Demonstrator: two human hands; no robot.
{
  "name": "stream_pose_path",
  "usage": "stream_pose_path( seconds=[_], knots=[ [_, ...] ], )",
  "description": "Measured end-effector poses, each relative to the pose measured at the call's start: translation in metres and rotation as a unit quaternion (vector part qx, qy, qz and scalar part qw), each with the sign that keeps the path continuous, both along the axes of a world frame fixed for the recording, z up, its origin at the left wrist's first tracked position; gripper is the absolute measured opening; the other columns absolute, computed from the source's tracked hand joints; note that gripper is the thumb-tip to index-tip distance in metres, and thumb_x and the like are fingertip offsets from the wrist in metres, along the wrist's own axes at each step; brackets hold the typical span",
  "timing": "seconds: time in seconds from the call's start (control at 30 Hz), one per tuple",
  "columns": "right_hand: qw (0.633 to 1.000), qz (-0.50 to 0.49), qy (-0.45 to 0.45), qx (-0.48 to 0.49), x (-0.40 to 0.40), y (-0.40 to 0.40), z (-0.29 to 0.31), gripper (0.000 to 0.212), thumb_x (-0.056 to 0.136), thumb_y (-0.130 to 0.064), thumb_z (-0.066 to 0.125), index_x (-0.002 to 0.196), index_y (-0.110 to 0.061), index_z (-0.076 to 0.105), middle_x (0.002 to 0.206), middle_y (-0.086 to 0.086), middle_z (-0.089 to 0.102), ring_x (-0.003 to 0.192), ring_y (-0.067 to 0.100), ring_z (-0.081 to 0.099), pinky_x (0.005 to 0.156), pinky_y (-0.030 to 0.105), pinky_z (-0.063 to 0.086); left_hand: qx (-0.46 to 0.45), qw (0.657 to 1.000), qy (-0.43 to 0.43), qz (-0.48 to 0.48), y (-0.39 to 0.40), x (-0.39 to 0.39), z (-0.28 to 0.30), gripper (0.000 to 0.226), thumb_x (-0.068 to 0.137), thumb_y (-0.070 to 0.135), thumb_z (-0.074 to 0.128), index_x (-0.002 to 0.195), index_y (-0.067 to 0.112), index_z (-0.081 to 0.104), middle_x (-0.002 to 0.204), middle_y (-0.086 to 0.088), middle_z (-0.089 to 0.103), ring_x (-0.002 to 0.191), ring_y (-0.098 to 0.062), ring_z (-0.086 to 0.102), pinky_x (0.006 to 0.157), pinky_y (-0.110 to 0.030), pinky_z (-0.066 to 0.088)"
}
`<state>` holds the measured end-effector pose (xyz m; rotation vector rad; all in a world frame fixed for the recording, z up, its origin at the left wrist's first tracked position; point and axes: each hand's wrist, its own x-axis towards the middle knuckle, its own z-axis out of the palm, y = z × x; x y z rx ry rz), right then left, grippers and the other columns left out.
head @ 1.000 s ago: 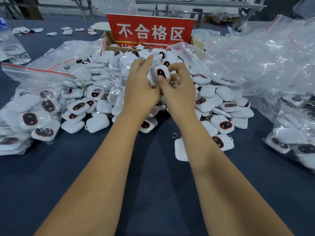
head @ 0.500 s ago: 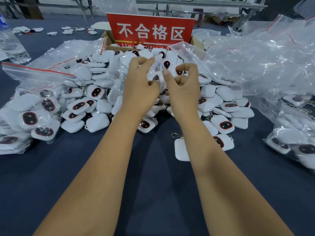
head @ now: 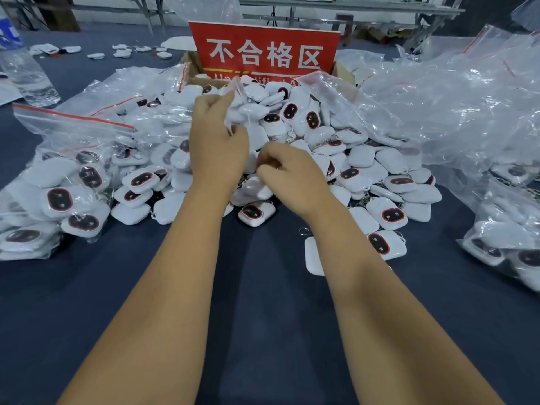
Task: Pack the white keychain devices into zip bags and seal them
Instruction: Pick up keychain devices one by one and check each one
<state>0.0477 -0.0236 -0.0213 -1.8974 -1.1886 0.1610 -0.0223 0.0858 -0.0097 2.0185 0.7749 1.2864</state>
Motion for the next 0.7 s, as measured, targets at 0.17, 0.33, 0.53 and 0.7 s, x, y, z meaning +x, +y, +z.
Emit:
stream_pose_path(
  seconds=[0.17, 0.33, 0.53, 0.7],
  knots=[
    [0.997, 0.057, -0.037, -0.042, 0.0, 0.002, 0.001, 0.011, 0.075, -0.03, 0.059, 0.069, -0.022, 0.054, 0.076, -0.009, 0.048, 0.074, 0.011, 0.047, 0.068, 0.036, 0.04, -0.025, 0.997, 0.078, -0.009, 0.001, 0.005, -0.012, 0.054, 0.088, 0.007, 0.048, 0.14, 0.02, 0.053, 0.139, -0.001, 0.048, 0.123, -0.014, 0.048, 0.089, -0.015, 0.029],
    [0.989, 0.081, -0.01, -0.12, -0.002, 0.003, 0.005, 0.015, 0.057, -0.032, 0.044, 0.067, -0.027, 0.034, 0.082, -0.009, 0.034, 0.09, 0.02, 0.034, 0.073, 0.033, 0.022, -0.012, 0.995, 0.099, -0.009, 0.003, 0.006, -0.015, 0.047, 0.088, 0.007, 0.049, 0.132, 0.021, 0.059, 0.137, -0.001, 0.05, 0.123, -0.016, 0.048, 0.089, -0.015, 0.029],
    [0.984, 0.063, -0.093, -0.142, -0.001, 0.007, -0.001, 0.018, 0.079, -0.03, 0.057, 0.088, -0.019, 0.046, 0.093, -0.004, 0.039, 0.096, 0.021, 0.039, 0.078, 0.031, 0.024, -0.008, 0.994, 0.107, -0.009, 0.002, 0.006, -0.016, 0.045, 0.089, 0.009, 0.048, 0.13, 0.021, 0.06, 0.136, 0.0, 0.052, 0.124, -0.014, 0.047, 0.09, -0.015, 0.028],
    [0.997, 0.06, 0.033, -0.017, -0.002, -0.001, 0.0, 0.017, 0.08, -0.019, 0.046, 0.094, -0.021, 0.057, 0.087, -0.006, 0.06, 0.081, 0.013, 0.053, 0.073, 0.033, 0.044, -0.041, 0.996, 0.076, -0.005, 0.001, 0.003, -0.012, 0.041, 0.088, 0.009, 0.049, 0.124, 0.023, 0.063, 0.131, 0.003, 0.056, 0.113, -0.013, 0.053, 0.087, -0.017, 0.031]
  ],
)
